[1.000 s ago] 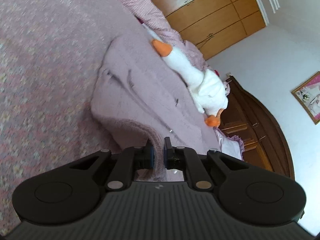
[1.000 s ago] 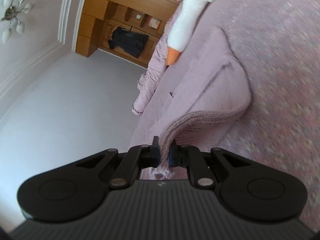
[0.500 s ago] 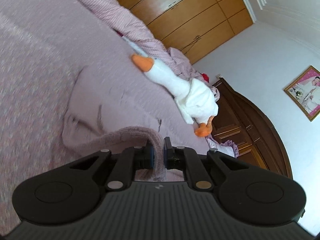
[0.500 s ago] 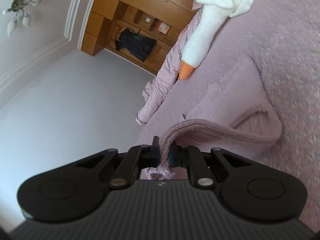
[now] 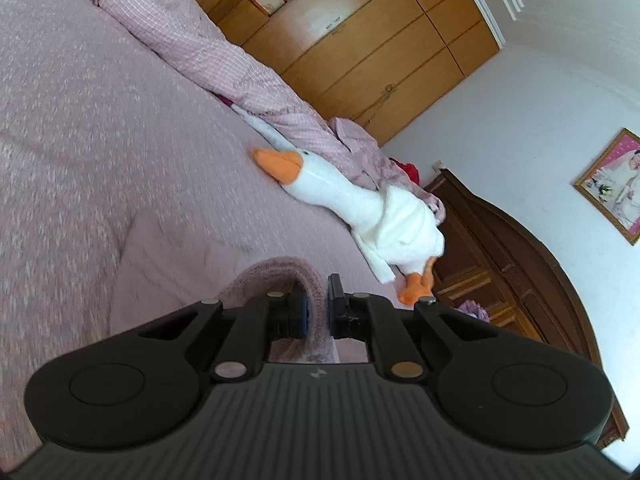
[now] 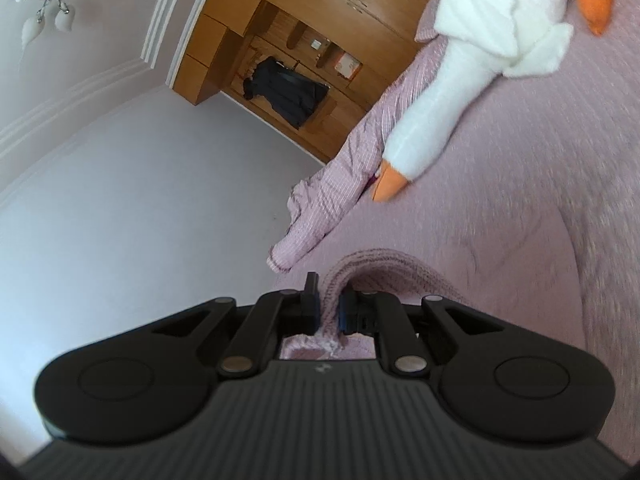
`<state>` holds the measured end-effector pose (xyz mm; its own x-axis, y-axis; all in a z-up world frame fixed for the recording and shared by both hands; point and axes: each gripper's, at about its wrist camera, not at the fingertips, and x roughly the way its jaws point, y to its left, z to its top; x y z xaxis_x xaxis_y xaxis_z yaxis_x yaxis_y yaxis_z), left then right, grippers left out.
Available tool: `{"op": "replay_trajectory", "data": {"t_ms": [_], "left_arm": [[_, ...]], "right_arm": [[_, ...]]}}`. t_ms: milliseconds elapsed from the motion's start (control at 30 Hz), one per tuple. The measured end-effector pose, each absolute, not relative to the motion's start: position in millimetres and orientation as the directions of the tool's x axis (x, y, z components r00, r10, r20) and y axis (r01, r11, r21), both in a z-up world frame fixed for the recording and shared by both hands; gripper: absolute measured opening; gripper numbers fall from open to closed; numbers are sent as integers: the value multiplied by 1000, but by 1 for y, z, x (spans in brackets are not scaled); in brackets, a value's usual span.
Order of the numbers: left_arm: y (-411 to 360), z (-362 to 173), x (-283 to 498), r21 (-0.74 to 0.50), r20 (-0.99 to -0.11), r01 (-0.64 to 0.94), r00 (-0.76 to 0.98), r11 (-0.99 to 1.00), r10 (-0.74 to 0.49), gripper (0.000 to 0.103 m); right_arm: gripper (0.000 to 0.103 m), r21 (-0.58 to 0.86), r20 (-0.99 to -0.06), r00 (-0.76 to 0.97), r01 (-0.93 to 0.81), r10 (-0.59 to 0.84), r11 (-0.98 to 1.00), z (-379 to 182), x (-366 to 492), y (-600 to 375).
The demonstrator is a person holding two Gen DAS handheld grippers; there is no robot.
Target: Fold small clothes
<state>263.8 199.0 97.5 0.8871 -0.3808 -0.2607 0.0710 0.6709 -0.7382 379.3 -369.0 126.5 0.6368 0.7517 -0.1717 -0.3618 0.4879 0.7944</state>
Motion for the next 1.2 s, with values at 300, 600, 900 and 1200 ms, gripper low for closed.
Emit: {"op": "replay_trajectory", "data": {"t_ms": [300,600,900,1200], "left_arm": [[223,75,338,-738,-300,19,887,675,-353,9],[228,42,378,-748,-319,-14,885,663,-340,9],[236,-4,408,-722,-428,-147,862,676,-270,11],[229,13,374,-627,-424,-171,894,760,-148,77]], "right_arm": [[12,786,-206,658,-329,724,523,98,451,-357],[12,809,-217,672,-282,708,516,65,471,-363],[14,799,-344,679,-150,648,582,17,481,-364],[83,757,-326,730,-178,600,628,20,445,-389]]}}
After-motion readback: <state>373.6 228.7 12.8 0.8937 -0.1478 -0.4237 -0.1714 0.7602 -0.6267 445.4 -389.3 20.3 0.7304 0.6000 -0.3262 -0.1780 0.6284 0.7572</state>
